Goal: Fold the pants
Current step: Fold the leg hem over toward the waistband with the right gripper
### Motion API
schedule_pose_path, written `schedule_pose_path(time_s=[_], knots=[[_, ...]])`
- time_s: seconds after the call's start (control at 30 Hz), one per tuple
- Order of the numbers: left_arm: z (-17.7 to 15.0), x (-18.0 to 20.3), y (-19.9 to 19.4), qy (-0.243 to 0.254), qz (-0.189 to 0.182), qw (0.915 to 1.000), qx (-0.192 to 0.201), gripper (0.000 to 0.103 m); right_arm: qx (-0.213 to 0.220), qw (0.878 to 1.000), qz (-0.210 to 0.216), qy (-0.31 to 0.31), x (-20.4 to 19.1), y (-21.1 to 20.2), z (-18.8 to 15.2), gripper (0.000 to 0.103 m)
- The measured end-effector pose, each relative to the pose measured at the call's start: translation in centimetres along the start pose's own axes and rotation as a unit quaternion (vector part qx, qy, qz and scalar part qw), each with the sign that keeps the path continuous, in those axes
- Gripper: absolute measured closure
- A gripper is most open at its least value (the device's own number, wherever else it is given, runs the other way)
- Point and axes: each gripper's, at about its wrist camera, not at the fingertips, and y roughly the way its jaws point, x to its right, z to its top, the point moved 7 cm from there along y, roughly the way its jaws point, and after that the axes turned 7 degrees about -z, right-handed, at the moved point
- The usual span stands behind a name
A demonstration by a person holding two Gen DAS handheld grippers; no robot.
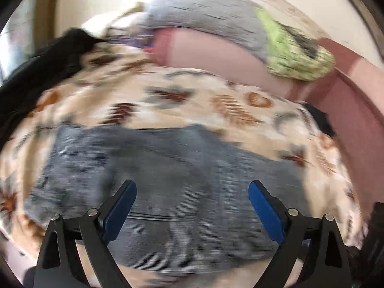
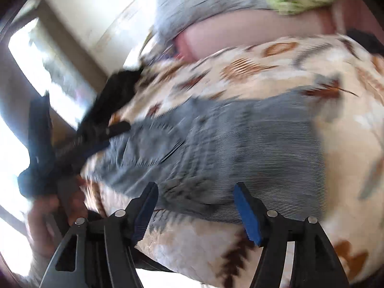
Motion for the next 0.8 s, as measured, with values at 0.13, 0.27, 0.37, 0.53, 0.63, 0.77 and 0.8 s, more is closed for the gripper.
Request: schedule_pose_path(time_s=[0.13, 0.27, 0.37, 0.53, 0.63, 0.77, 0.8], knots=[[-1.0, 5.4, 2.2, 0.025, -0.07, 0.9965, -0.039, 0.008, 0.002, 0.994, -0.025, 0.102, 7.0, -1.2, 0.2, 0.033], [-3.2, 5.4, 5.1, -0.054, -0.135, 0.9824, -0.117, 0.008, 0.004, 0.989, -0.019, 0.144, 10.1, -2.3, 0.1, 0.033], [-4.3, 2.7, 5.8, -0.168, -0.163, 0.96, -0.154, 0.008, 0.01, 0.989, -0.005, 0.145, 10.0, -2.4, 0.3, 0.033], [-4.6, 3.4, 3.6, -0.187, -0.189, 0.952, -0.153, 0.016, -0.009, 0.988, 0.069, 0.136, 6.2, -1.8, -0.4, 0.033], [-3.2, 4.3, 2.5, -0.19, -0.214, 0.9484, -0.136, 0.016, -0.045, 0.98, 0.138, 0.134, 3.5, 0.0, -1.2, 0.033], [-3.3, 5.0, 3.4, -0.186, -0.215, 0.9468, -0.151, 0.016, -0.069, 0.971, 0.178, 0.145, 2.7, 2.3, -1.7, 0.033], [-3.9, 5.2, 4.1, -0.188, -0.215, 0.9439, -0.165, 0.016, -0.083, 0.973, 0.149, 0.158, 3.7, 3.5, -2.3, 0.034]])
